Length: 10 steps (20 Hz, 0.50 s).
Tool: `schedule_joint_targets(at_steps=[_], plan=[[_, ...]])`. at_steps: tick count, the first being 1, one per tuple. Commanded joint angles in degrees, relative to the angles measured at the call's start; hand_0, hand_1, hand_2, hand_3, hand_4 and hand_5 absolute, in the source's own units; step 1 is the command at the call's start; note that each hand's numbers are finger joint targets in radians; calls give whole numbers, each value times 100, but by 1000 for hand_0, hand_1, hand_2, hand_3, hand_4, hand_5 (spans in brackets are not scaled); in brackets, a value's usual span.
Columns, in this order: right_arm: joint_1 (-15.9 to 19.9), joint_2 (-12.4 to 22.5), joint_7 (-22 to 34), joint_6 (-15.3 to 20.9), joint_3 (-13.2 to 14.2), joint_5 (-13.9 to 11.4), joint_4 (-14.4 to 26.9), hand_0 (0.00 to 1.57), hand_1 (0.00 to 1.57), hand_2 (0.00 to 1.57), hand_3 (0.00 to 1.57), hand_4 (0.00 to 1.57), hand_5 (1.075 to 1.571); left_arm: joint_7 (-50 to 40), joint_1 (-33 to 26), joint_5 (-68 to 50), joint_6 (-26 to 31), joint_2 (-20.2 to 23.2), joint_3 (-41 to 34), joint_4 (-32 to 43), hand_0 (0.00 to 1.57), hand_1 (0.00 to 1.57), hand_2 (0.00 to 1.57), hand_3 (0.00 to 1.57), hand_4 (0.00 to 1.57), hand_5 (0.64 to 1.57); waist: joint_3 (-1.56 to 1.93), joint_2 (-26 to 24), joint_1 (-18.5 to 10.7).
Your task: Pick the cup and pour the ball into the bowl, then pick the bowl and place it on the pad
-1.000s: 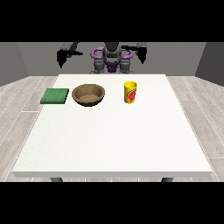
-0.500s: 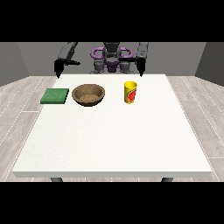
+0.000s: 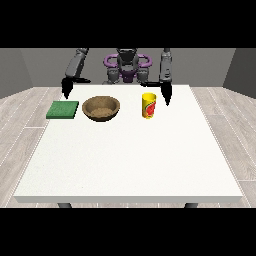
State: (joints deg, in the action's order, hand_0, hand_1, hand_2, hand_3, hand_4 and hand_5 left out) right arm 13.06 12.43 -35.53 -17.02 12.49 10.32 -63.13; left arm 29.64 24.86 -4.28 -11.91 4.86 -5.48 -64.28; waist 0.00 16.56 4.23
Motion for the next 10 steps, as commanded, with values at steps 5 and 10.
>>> schedule_joint_targets(at_steps=[5, 10], plan=[[405, -77, -406, -27, -102, -147, 301, 0, 0, 0, 0, 0, 1545, 1076, 711, -137, 108, 193, -554, 1381, 0, 0, 0, 0, 0, 1407, -3, 521, 218], [605, 114, -421, -184, 9, -49, 396, 0, 0, 0, 0, 0, 1550, 1462, 1062, -235, 158, 403, -848, 2030, 0, 0, 0, 0, 0, 1394, -5, 727, 371]])
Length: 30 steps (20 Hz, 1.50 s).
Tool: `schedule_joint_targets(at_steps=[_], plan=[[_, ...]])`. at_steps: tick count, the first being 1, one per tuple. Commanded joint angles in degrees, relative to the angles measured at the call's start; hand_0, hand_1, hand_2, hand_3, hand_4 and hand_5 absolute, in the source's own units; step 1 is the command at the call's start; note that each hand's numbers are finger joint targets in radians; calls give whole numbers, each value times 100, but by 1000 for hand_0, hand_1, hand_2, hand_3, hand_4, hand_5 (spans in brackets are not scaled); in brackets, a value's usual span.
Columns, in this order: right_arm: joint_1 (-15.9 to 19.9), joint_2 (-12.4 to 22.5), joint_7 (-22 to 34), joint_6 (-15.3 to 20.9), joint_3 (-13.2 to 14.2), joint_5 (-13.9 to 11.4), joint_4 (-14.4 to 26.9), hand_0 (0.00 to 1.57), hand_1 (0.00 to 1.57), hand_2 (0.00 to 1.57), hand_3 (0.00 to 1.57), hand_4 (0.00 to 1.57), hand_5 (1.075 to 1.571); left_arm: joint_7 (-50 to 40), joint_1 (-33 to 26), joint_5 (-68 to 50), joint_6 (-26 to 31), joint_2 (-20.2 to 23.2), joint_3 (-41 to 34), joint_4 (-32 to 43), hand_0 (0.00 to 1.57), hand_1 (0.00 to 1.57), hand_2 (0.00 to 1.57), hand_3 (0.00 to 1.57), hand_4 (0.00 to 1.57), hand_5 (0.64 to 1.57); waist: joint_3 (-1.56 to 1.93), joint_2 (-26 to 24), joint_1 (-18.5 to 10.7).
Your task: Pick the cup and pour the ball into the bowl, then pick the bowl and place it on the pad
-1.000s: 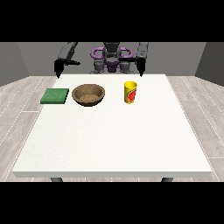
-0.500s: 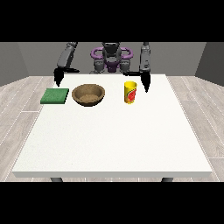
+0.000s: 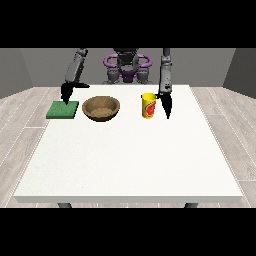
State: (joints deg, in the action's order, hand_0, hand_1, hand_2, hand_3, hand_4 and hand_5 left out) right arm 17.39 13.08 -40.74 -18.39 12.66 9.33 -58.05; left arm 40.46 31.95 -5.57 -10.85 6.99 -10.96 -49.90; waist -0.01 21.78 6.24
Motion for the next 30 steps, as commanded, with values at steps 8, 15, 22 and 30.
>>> schedule_joint_targets(at_steps=[8, 15, 22, 30], plan=[[40, 464, -445, -522, 44, 32, 157, 0, 0, 0, 0, 0, 1538, 706, 620, -165, -398, 27, -487, 777, 562, 562, 0, 0, 552, 1532, -3, 558, 479], [350, 915, -448, -656, 201, 225, -85, 0, 0, 277, 0, 129, 1548, 890, 66, 207, -1348, 73, -507, 106, 1365, 1365, 1571, 1571, 1194, 1528, -3, 1140, 892], [894, 728, 474, -647, -100, 284, 526, 0, 0, 214, 119, 231, 1553, -715, -48, 1759, -3015, 303, 344, -582, 1394, 1394, 1571, 1571, 1251, 1530, 30, 30, 1186], [1285, 538, 653, -309, -143, 80, 1201, 0, 0, 184, 159, 313, 1549, -2636, 94, 4075, -3739, 445, 1706, 48, 1441, 1441, 1571, 1571, 1210, 1562, 36, -796, 895]])
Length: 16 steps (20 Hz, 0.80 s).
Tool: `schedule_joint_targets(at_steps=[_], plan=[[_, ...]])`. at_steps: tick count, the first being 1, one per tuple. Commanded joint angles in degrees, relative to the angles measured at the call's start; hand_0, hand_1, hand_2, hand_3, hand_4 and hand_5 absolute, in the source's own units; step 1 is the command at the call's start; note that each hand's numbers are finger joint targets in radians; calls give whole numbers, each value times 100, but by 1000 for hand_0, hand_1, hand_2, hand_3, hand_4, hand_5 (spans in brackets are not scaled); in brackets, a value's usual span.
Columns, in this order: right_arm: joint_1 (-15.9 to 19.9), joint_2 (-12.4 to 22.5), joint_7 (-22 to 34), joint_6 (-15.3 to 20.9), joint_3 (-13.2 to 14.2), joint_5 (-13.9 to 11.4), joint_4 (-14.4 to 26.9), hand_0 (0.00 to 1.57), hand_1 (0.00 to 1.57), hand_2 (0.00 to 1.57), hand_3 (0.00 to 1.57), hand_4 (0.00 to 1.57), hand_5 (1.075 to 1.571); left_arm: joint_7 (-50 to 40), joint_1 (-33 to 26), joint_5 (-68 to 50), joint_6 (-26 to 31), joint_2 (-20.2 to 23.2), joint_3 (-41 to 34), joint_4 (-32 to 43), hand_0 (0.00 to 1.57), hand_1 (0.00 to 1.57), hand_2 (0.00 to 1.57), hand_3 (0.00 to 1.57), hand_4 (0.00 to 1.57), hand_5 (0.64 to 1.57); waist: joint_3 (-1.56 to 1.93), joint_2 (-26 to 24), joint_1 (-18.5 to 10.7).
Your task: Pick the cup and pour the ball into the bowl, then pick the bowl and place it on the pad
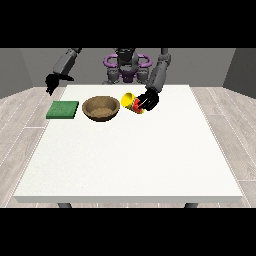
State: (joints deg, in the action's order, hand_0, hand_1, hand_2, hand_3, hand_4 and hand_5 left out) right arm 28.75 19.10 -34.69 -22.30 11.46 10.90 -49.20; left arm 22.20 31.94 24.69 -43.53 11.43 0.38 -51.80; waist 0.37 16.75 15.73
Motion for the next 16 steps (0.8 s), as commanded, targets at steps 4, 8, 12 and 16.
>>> schedule_joint_targets(at_steps=[4, 8, 12, 16], plan=[[122, -150, 138, 110, 28, -47, 697, 0, 0, 201, 146, 339, 1551, -1757, 345, 2244, -35, 193, 1233, 586, 1413, 1413, 1571, 1571, 1142, 1570, 4, -768, -251], [-242, 208, -110, 23, 321, -13, 1284, 0, 0, 230, 148, 375, 1546, -2833, 519, 3248, 483, -279, 1872, 506, 1400, 1400, 1571, 1571, 1054, 1565, -12, -1290, -812], [-400, 287, -289, 185, 548, 51, 1647, 0, 0, 277, 229, 368, 1543, -3287, 908, 3947, 1169, -335, 2271, 330, 1389, 1389, 1571, 1571, 981, 1555, -20, -1483, -1339], [-628, 325, -482, 72, 518, -17, 1822, 0, 0, 292, 217, 402, 1538, -3956, 1240, 4471, 2158, -881, 2681, 252, 1170, 1170, 1571, 1493, 910, 1535, -25, -1749, -1443]])
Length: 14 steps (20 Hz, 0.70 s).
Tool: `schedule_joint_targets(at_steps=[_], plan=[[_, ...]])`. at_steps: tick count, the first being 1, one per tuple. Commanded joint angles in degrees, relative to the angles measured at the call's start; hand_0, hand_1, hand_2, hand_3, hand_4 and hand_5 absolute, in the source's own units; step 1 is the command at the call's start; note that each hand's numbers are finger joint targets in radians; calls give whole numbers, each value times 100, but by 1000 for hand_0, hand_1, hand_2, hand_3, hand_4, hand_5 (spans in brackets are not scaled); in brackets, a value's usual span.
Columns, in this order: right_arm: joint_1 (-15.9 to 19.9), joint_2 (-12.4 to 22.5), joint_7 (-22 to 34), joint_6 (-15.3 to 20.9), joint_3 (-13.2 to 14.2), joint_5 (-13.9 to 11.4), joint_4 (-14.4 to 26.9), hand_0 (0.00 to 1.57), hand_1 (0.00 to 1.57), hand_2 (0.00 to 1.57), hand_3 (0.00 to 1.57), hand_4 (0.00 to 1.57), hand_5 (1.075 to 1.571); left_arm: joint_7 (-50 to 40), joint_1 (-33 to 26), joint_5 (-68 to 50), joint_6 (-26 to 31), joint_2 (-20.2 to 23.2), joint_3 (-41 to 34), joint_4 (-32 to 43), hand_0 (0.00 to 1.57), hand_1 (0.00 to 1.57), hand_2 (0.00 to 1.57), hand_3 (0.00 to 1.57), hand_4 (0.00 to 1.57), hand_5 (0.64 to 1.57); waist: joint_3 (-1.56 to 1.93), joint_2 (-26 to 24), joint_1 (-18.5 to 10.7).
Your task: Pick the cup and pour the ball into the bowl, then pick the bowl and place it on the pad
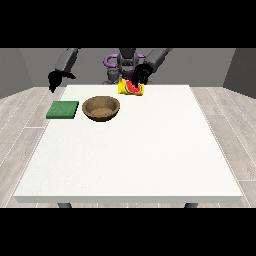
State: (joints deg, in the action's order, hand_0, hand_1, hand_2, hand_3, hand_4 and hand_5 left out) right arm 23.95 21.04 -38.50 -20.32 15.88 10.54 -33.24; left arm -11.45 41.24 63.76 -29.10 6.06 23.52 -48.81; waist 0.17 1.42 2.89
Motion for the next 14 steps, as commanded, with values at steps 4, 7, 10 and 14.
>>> schedule_joint_targets(at_steps=[4, 7, 10, 14], plan=[[-263, 108, -443, -40, 145, 1, 381, 0, 0, 222, 296, 417, 1541, -525, 443, 751, 1370, -495, 471, -337, 176, 176, 1571, 1425, 867, 1527, -11, -125, -415], [-337, 124, -433, -197, 115, 4, 466, 0, 0, 275, 388, 405, 1539, -898, 528, 1011, 1772, -595, 733, -544, 497, 497, 1571, 1488, 818, 1533, -11, -288, -355], [-250, 248, -570, -237, 263, 119, 506, 0, 0, 263, 320, 395, 1536, -626, 910, 1488, 1829, -369, 707, -475, 0, 0, 1571, 1569, 576, 1521, -11, 63, -436], [-341, 357, -464, -522, 150, 57, 588, 0, 0, 175, 346, 399, 1535, -1081, 675, 1633, 2301, -601, 1103, -934, 0, 0, 1571, 1571, 534, 1522, -13, -190, -319]])
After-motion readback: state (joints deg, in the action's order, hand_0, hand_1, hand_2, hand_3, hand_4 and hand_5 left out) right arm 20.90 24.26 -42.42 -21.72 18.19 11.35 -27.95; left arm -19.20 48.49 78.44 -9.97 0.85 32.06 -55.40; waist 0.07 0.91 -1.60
